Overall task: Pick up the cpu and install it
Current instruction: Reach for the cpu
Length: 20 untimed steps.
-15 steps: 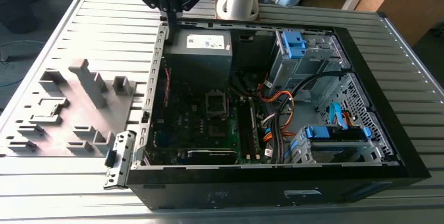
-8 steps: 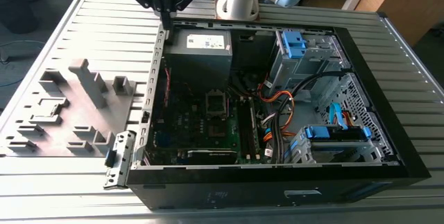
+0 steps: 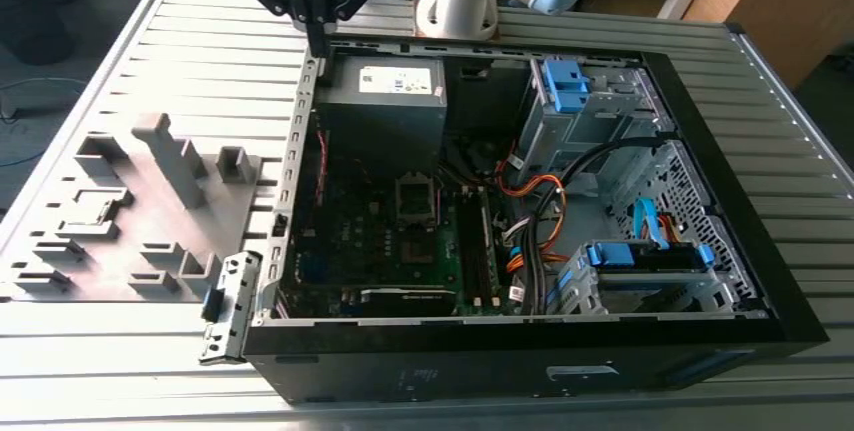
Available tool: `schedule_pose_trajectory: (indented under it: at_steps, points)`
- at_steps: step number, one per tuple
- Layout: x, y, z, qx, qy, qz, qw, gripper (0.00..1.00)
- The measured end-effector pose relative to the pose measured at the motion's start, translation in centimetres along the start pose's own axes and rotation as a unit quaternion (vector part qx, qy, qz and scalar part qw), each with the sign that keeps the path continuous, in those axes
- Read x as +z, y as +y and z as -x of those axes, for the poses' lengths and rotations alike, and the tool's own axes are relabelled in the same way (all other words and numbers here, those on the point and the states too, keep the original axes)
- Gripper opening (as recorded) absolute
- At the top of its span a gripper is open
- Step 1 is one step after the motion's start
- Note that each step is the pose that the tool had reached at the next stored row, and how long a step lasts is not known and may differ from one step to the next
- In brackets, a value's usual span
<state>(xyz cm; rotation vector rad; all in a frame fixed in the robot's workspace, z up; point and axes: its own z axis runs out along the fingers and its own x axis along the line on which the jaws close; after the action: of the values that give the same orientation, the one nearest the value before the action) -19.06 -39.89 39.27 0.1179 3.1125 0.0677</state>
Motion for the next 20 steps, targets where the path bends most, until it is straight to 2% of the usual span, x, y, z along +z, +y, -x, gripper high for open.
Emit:
schedule_pose_trajectory:
  at_steps: [10, 20]
  points:
    - [0.0, -0.01, -0.1, 0.0, 0.0, 0.0, 1.0, 0.11]
    - [0.0, -0.09, -1.21, 0.0, 0.0, 0.0, 1.0, 0.11]
